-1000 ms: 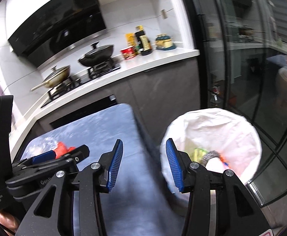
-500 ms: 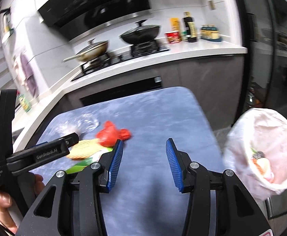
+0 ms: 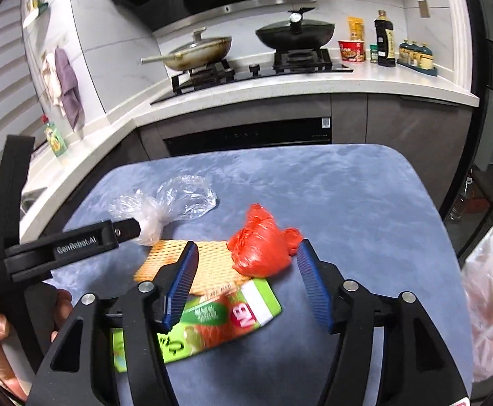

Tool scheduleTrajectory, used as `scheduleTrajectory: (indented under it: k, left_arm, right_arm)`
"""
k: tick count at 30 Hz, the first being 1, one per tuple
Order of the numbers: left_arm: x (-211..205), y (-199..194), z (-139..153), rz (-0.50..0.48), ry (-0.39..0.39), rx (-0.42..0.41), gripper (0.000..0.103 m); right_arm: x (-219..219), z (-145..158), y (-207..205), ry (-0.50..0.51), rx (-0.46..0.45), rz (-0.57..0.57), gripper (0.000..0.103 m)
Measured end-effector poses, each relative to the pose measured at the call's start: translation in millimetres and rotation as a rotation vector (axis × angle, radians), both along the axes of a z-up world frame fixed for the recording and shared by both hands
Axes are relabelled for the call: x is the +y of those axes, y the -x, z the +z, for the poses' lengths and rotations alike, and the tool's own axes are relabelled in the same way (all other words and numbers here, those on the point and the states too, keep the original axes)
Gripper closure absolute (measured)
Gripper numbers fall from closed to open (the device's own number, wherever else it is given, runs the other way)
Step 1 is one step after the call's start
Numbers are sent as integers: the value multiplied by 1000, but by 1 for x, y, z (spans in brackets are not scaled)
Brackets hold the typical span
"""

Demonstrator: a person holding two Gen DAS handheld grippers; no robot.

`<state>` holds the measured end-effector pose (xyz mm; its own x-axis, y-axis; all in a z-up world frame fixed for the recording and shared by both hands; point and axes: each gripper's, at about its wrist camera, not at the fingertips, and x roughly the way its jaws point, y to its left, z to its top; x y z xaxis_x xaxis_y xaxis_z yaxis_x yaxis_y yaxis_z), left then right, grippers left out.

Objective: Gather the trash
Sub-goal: 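Grasp the red plastic bag with the right tool while the left tool grasps the clear plastic bag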

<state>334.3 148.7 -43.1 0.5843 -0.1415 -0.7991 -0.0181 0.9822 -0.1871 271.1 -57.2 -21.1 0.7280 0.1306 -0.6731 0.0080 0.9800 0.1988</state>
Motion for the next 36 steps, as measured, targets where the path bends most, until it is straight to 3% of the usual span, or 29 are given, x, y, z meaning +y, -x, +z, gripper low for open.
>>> scheduleTrajectory:
  k: [11,17,19,22,36]
  left_arm:
    - [-6,-32,-11,-5,-22,-21,13]
    - [-12,-33,-10,-42,-20,-27,48]
    - [-13,-31,-9,-52,-15,-30,69]
    - [-12,-27,-5,-42,-14,-40,78]
    - [-25,26,65,-85,10,-159,83]
  right_arm:
    - [9,-34,-40,40,57,-2,44]
    - [3,-47,-45,23,93,-2,62]
    - [1,-47,-42,21,87,-4,65]
    - [-1,-45,-35,23,71,-8,68]
    - [-43,12,15,-32,-57,-69,70]
